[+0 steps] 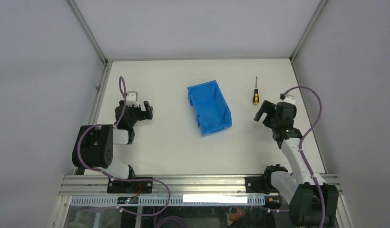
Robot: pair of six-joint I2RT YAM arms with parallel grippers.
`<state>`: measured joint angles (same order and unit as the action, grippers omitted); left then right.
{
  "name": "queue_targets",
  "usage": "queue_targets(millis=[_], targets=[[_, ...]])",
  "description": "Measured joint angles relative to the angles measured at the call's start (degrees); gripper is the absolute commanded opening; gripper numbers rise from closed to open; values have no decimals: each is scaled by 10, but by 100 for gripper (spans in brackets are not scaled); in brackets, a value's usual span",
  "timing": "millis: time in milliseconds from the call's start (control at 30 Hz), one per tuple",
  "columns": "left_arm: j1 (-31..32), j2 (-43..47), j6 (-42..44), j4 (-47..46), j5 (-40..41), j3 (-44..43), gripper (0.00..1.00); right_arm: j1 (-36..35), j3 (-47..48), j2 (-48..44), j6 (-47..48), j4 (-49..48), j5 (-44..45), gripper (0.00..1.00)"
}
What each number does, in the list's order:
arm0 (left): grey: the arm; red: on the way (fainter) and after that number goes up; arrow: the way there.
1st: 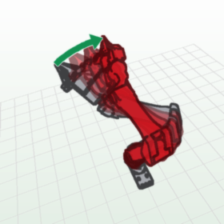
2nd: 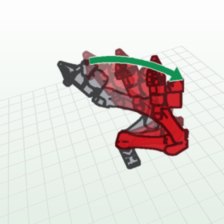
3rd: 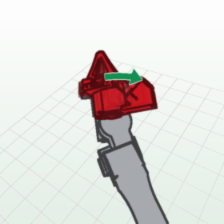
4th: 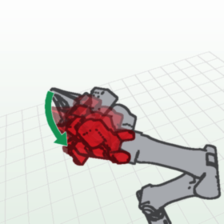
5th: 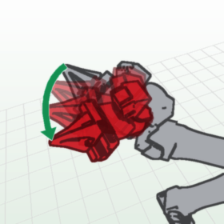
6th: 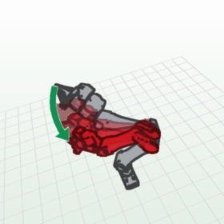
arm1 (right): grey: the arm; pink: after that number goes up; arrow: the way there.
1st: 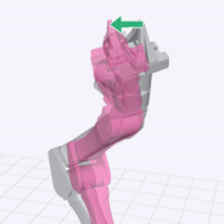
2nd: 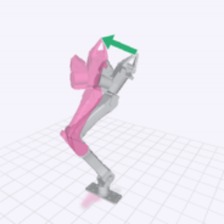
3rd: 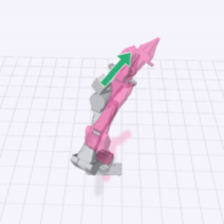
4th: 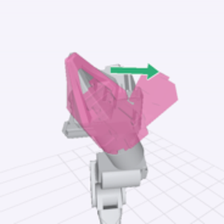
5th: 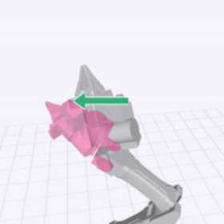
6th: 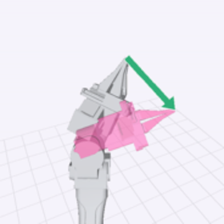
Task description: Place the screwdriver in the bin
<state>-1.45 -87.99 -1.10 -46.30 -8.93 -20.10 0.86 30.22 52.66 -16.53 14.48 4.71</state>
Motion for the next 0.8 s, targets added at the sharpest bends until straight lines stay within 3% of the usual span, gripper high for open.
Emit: queue_targets(millis=[300, 467, 800], targets=[[0, 0, 0, 0, 0, 0, 99, 0, 5, -4, -14, 0, -14, 99], [0, 0, 0, 0, 0, 0, 99, 0, 54, 11, -15, 0, -45, 99], [0, 0, 0, 0, 0, 0, 99, 0, 289, 229, -9, 33, -82, 99]])
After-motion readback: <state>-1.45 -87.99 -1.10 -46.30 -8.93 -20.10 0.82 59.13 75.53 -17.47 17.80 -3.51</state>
